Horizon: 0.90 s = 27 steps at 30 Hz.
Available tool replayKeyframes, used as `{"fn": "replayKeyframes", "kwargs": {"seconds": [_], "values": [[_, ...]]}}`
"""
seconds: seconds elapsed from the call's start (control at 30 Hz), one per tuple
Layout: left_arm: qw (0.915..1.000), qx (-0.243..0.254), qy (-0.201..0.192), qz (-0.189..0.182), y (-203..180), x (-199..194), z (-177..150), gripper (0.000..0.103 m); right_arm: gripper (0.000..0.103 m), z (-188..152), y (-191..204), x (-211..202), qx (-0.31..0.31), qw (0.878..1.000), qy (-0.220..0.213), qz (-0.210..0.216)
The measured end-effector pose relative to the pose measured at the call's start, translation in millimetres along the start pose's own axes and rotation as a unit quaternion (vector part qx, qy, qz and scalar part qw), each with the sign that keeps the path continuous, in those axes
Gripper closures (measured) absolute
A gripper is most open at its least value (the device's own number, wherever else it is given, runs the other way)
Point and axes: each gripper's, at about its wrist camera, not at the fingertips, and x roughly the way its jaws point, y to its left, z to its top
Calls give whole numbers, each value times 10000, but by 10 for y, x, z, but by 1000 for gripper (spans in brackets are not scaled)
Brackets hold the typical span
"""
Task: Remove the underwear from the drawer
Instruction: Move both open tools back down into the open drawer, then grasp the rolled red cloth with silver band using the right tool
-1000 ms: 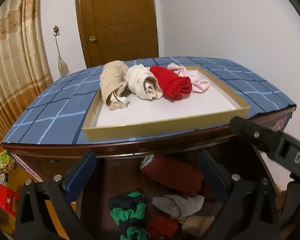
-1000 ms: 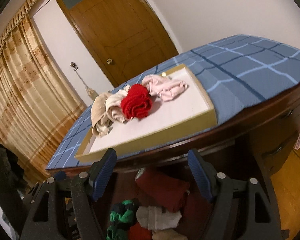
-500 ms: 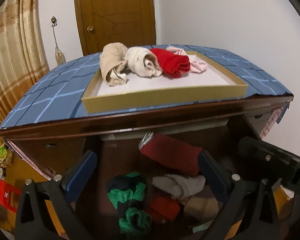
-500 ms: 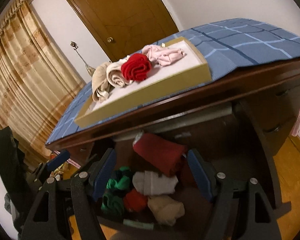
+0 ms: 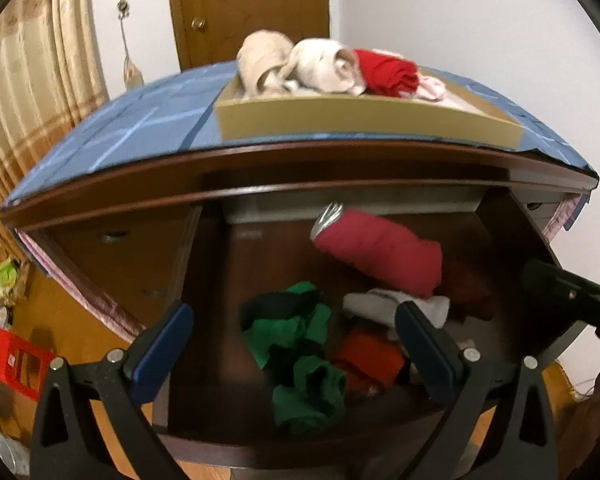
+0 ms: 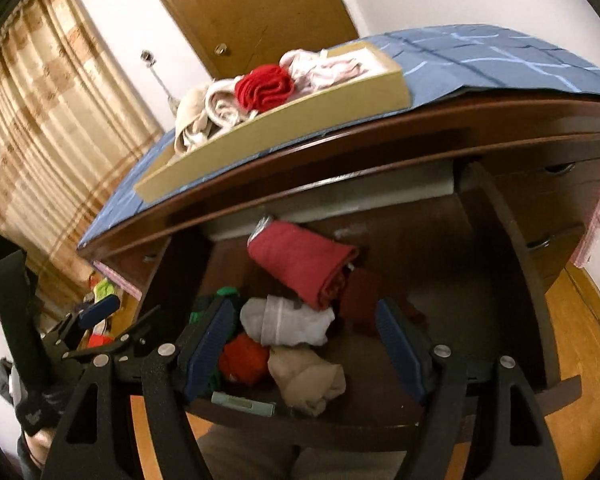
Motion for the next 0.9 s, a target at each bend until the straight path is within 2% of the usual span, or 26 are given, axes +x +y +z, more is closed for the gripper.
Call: {"fn": "replayKeyframes", "kwargs": {"seconds": [0.27, 0.4, 0.47, 0.57, 0.67, 0.77, 0.9], "values": [[9993, -192, 319, -4, 253, 114, 42, 1, 27, 263, 61, 260, -604, 9972, 433, -92], [9990, 44, 427, 157, 309, 163, 21, 1, 28, 239, 174, 471, -943, 9909, 924, 251], [9985, 110, 492, 214, 339, 187, 15, 1, 28, 195, 251, 566, -1166, 9868, 1095, 251], [9981, 54, 568, 233, 395, 227, 20, 1, 42, 177, 305, 693, -1313, 9832, 1253, 201], [9980, 27, 602, 183, 406, 253, 41, 1, 42, 266, 342, 846, -1518, 9788, 1374, 71], [9980, 96, 609, 147, 406, 252, 53, 1, 42, 356, 462, 935, -2157, 9653, 1473, 47], [9971, 158, 735, 86, 406, 282, 43, 1, 42, 363, 683, 1154, -3275, 9295, 1674, -278]]}}
